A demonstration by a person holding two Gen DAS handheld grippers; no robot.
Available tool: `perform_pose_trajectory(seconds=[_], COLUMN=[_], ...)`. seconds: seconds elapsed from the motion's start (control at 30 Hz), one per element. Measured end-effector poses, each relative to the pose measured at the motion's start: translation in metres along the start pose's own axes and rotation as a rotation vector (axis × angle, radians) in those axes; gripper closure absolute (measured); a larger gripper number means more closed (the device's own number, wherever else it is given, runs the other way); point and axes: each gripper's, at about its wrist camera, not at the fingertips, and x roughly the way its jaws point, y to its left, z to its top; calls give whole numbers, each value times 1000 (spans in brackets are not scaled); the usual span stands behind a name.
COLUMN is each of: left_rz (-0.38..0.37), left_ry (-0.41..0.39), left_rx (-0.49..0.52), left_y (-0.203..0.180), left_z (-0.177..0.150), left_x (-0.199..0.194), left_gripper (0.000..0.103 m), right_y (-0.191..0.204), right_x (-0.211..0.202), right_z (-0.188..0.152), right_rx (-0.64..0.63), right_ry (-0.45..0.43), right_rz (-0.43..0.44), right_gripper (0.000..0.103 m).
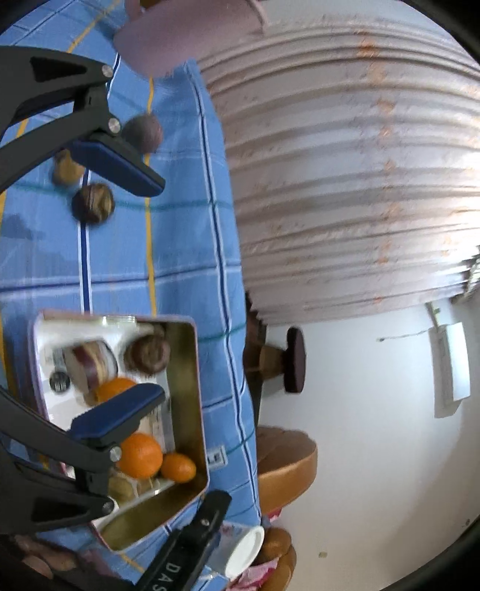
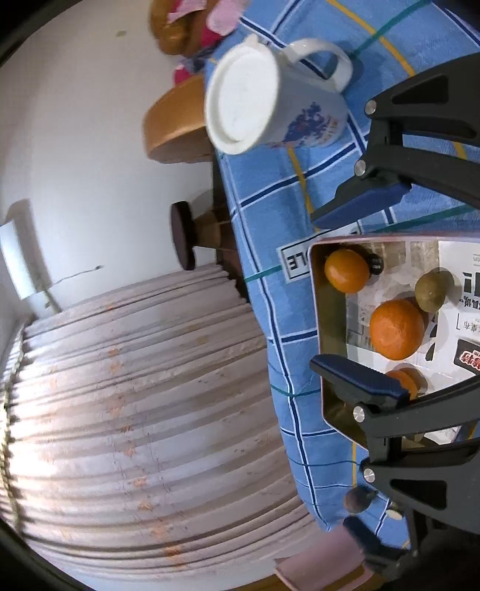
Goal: Organize fruits
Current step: 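Lift both open tools out of the tin back toward the loose fruits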
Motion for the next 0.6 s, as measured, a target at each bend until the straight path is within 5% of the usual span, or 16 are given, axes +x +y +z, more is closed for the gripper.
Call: perform_pose_trajectory(seconds=[0.23, 0.6], left_rz=[116, 92], left_ry=[-102, -68], left_rx=[35, -29], left_y=[20, 41], left_z=[-9, -20], left_x=[-21, -31], left_gripper=[0, 0], right_y=[11, 47], right_x=[-10, -38], right_z=[-4, -16], right_rx=[-44, -172], right_ry=[-65, -178], right_rz=[-25, -99], right_gripper=[31, 31])
